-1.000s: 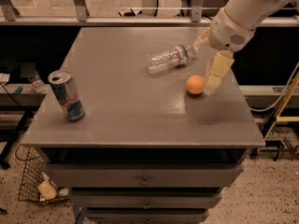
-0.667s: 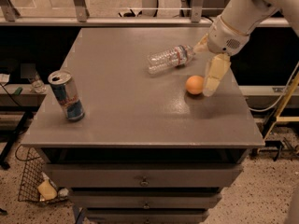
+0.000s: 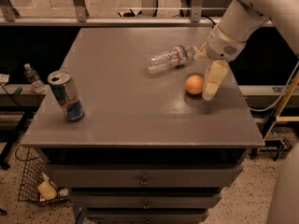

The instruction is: Move orange near redbull can

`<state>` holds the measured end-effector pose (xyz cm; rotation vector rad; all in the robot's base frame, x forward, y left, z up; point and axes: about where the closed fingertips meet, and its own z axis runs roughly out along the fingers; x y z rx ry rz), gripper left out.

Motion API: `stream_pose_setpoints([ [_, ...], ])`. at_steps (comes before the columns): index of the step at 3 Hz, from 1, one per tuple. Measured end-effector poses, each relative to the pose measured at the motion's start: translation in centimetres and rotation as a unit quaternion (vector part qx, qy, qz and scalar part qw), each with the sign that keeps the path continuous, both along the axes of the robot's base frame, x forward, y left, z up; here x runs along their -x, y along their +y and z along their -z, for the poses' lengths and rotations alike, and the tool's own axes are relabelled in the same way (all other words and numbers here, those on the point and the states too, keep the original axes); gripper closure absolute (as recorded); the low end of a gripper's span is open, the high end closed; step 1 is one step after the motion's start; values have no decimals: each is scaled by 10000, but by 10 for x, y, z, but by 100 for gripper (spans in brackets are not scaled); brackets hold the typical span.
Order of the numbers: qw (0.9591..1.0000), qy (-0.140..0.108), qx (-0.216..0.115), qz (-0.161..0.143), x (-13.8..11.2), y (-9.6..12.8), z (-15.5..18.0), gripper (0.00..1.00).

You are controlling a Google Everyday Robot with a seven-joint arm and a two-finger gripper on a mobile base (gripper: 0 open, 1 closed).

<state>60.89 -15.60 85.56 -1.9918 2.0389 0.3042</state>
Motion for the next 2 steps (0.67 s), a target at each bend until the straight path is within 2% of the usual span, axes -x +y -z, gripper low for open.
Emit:
stream_pose_setpoints([
  [1,10000,36,1,-31,-1,4,4,17],
  [2,10000,25,-28,-62,1,8,2,41],
])
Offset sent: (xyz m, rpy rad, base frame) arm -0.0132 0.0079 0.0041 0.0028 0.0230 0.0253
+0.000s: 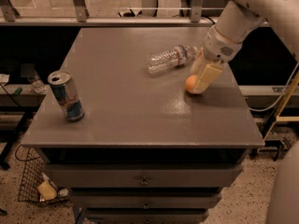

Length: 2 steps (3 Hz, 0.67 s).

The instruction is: Move orange near redbull can

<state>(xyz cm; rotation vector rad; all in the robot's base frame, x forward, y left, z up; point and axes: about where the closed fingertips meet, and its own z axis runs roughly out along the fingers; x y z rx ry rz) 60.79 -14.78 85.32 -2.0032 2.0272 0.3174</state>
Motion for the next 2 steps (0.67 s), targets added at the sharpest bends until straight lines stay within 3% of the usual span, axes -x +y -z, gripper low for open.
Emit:
stream_pose_setpoints([
  [2,9994,-33,-276,-200,14,11,-10,88],
])
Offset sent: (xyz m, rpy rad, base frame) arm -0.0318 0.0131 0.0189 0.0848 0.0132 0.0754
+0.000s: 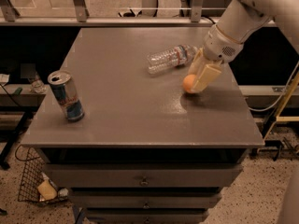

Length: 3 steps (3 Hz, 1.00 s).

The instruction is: Move orange near redbull can

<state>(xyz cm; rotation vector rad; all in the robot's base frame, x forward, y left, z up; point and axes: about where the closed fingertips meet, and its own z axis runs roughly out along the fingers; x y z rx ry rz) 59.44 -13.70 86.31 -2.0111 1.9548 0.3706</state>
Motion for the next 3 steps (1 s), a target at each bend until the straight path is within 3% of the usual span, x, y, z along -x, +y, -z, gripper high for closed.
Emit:
stream_pose_setpoints([
  [1,9993,-127,-241,-259,12,11,-20,100],
  [2,9957,-285,-589,-658,38,33,-51,100],
  [3,9884,-242,-1014,-1108,75,88,-74,100],
])
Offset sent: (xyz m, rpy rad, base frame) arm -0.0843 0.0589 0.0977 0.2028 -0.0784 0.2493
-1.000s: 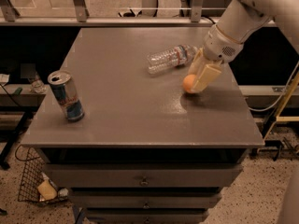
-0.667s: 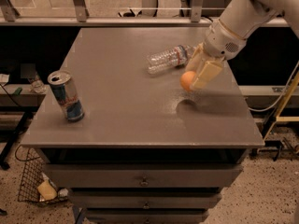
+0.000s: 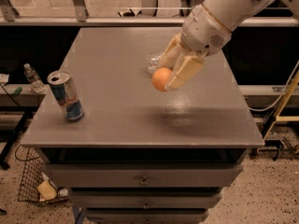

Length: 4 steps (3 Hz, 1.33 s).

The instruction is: Move orange near redbull can

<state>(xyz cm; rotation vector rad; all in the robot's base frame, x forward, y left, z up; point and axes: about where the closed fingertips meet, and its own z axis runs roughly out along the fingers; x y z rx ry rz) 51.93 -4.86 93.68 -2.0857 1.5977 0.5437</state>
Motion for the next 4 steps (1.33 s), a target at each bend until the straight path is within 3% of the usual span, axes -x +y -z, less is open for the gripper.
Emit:
stream_pose_setpoints([
  [1,10000,0,0,0,0,0,0,100],
  [2,9999,96,70,-69,2,22,18,100],
  [4,9980,358,144,-493,21,87,47,100],
])
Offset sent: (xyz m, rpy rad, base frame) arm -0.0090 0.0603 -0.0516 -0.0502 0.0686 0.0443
